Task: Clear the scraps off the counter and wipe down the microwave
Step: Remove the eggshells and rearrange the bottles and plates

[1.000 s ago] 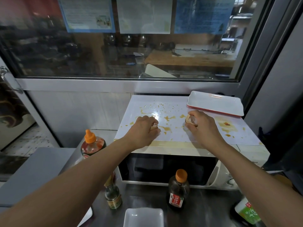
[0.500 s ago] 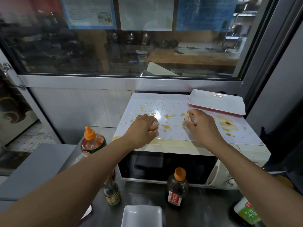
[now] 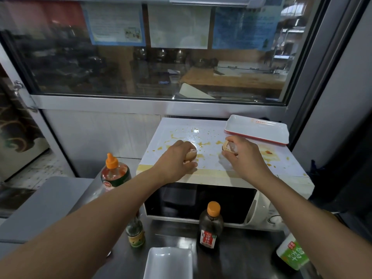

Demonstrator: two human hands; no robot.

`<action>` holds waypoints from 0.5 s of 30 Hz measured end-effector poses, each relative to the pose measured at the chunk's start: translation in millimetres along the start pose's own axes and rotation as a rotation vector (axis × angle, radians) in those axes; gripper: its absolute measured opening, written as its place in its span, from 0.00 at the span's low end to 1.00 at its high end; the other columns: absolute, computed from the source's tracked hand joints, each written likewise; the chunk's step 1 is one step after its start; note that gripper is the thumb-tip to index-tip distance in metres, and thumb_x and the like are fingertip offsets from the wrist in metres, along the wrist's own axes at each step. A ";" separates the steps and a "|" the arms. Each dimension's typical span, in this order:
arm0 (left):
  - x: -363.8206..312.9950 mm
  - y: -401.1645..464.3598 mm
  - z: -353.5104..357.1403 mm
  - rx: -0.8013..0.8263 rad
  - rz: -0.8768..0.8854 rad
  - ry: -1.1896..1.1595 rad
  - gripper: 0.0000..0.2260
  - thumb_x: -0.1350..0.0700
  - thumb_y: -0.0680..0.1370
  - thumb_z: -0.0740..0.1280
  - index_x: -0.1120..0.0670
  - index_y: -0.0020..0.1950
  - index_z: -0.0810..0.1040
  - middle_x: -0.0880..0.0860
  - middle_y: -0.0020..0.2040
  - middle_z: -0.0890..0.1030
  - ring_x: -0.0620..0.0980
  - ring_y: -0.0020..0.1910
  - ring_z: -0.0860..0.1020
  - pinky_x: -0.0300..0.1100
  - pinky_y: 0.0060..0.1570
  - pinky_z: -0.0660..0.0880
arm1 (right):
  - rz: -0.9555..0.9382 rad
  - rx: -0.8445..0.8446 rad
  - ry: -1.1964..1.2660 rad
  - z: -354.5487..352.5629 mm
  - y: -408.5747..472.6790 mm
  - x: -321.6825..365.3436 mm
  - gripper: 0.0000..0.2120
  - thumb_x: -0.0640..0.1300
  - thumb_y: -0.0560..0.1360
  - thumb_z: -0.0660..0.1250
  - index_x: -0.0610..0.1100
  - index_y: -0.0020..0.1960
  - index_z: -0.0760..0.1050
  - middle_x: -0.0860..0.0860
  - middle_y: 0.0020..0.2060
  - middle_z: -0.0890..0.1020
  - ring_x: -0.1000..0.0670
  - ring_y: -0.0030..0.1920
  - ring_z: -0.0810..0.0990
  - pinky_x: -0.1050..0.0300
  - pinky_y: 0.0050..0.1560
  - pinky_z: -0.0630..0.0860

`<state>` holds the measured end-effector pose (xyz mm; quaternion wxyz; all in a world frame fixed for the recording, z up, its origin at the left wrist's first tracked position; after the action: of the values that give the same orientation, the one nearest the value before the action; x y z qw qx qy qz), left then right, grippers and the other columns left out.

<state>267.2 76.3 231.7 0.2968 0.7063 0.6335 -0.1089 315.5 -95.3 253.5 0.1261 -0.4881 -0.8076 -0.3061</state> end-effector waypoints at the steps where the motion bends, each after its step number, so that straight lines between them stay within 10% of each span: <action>1: -3.2 -3.1 -0.7 0.003 0.003 -0.002 0.11 0.55 0.74 0.69 0.53 0.54 0.73 0.51 0.51 0.74 0.49 0.47 0.73 0.37 0.44 0.65 | -0.001 -0.006 0.001 -2.8 -4.8 2.0 0.17 0.43 0.75 0.67 0.40 0.63 0.72 0.44 0.57 0.78 0.44 0.56 0.75 0.60 0.47 0.65; 15: -45.9 -67.6 -7.4 0.145 0.289 -0.047 0.13 0.53 0.73 0.70 0.53 0.55 0.73 0.53 0.52 0.75 0.51 0.49 0.73 0.40 0.44 0.65 | 0.194 -0.152 -0.151 -39.6 -126.1 52.5 0.20 0.45 0.76 0.67 0.41 0.65 0.70 0.44 0.61 0.76 0.44 0.60 0.73 0.59 0.53 0.66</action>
<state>192.8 43.7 242.9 0.2723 0.8068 0.5087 -0.1272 176.7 -124.8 264.0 0.0566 -0.5936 -0.7383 -0.3151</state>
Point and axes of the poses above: each hand's wrist, its own y-axis towards the middle knuckle, its own z-axis out of the palm, x = y × z, the point moved 7 cm from there along y, towards the middle knuckle
